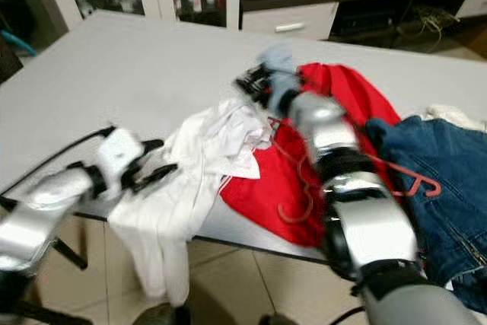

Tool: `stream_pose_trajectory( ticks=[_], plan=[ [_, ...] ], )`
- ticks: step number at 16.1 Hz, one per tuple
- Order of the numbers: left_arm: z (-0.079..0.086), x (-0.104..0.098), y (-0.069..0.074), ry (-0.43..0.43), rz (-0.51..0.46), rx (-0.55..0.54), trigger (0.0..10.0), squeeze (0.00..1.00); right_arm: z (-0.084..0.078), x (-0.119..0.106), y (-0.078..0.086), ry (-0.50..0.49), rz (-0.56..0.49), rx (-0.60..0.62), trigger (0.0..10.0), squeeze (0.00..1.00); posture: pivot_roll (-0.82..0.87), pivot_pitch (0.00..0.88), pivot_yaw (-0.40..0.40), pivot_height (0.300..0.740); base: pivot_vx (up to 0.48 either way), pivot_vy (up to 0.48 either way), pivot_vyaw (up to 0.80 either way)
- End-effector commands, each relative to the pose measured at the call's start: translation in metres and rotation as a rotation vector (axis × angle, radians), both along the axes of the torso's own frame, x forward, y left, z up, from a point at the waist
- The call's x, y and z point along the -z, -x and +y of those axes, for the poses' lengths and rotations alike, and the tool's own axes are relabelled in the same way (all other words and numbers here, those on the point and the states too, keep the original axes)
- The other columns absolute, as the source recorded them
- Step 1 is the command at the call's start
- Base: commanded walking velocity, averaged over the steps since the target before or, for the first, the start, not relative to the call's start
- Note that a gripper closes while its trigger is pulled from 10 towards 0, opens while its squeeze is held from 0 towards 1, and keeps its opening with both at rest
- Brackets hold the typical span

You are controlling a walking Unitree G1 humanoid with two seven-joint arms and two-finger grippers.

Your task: Hang hanger

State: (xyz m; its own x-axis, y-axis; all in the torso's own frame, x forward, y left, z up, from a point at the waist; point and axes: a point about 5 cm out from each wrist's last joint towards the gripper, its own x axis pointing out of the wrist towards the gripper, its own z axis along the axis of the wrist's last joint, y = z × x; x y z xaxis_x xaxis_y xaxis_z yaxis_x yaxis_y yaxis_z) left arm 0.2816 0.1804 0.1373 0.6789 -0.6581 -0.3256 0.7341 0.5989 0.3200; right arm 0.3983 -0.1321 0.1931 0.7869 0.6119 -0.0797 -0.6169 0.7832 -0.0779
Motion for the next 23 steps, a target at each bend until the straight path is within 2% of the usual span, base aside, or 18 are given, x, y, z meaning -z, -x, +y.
stream_pose_trajectory(
  ticks=[1,3,4,5,6,8,10,12,13,16,19,20,21,22,23],
  plan=[
    [0.0,-0.007,0.009,0.036,0.037,0.069,10.0,0.0,-0.006,-0.002,0.002,-0.034,-0.008,0.005,10.0,0.0,0.02,0.0,0.013,0.74,0.0,0.0,0.0],
    [-0.001,-0.006,0.02,0.063,0.111,0.15,10.0,0.0,-0.009,-0.002,0.005,-0.039,-0.016,0.002,10.0,0.0,0.02,0.0,0.016,0.74,0.0,0.0,0.0],
    [-0.002,0.0,0.03,0.059,0.187,0.208,10.0,0.0,-0.011,-0.002,0.007,-0.041,-0.02,-0.001,10.0,0.0,0.01,0.0,0.02,0.74,0.0,0.0,0.0],
    [-0.001,0.009,0.037,0.03,0.257,0.236,10.0,0.0,-0.011,-0.003,0.008,-0.046,-0.023,0.0,10.0,0.0,0.01,0.0,0.025,0.74,0.0,0.0,0.0],
    [-0.001,0.016,0.037,0.016,0.286,0.233,10.0,0.0,-0.011,-0.002,0.008,-0.053,-0.022,0.006,10.0,0.0,0.01,0.0,0.025,0.74,0.0,0.0,0.0],
    [0.0,0.028,0.036,0.016,0.341,0.205,10.0,0.0,-0.009,-0.002,0.01,-0.071,-0.017,0.015,10.0,0.0,0.01,0.0,0.027,0.74,0.0,0.0,0.0],
    [0.009,0.044,0.03,-0.061,0.384,0.101,10.0,0.0,-0.004,-0.003,0.014,-0.077,-0.021,-0.001,10.0,0.0,0.01,0.0,0.026,0.74,0.0,0.0,0.0],
    [0.019,0.053,0.023,-0.116,0.384,0.007,10.0,0.0,-0.004,-0.005,0.014,-0.078,-0.022,-0.001,10.0,0.0,0.01,0.0,0.025,0.74,0.0,0.0,0.0],
    [0.026,0.058,0.018,-0.163,0.37,-0.055,10.0,0.0,-0.003,-0.006,0.014,-0.079,-0.023,-0.003,10.0,0.0,0.01,0.0,0.025,0.74,0.0,0.0,0.0],
    [0.044,0.056,-0.009,-0.188,0.266,-0.294,10.0,0.0,0.0,-0.006,0.016,-0.079,-0.019,-0.008,10.0,0.0,0.01,0.0,0.026,0.74,0.0,0.0,0.0],
    [0.053,0.054,-0.023,-0.189,0.213,-0.402,10.0,0.0,0.002,-0.005,0.018,-0.076,-0.013,-0.012,10.0,0.0,0.01,0.0,0.027,0.74,0.0,0.0,0.0],
    [0.055,0.05,-0.031,-0.187,0.152,-0.453,10.0,0.0,0.002,-0.004,0.019,-0.074,-0.01,-0.014,10.0,0.0,0.0,0.0,0.027,0.74,0.0,0.0,0.0],
    [0.053,0.037,-0.042,-0.137,0.043,-0.511,10.0,0.0,0.003,-0.003,0.019,-0.069,-0.009,-0.007,10.0,0.0,0.0,0.0,0.027,0.74,0.0,0.0,0.0],
    [0.05,0.015,-0.053,-0.028,-0.107,-0.571,10.0,0.0,0.005,0.0,0.019,-0.055,-0.006,0.01,10.0,0.0,0.0,0.0,0.029,0.74,0.0,0.0,0.0],
    [0.045,-0.006,-0.061,0.101,-0.214,-0.6,10.0,0.0,0.008,0.003,0.019,-0.039,-0.003,0.016,10.0,0.0,0.0,0.0,0.029,0.74,0.0,0.0,0.0]
  ],
)
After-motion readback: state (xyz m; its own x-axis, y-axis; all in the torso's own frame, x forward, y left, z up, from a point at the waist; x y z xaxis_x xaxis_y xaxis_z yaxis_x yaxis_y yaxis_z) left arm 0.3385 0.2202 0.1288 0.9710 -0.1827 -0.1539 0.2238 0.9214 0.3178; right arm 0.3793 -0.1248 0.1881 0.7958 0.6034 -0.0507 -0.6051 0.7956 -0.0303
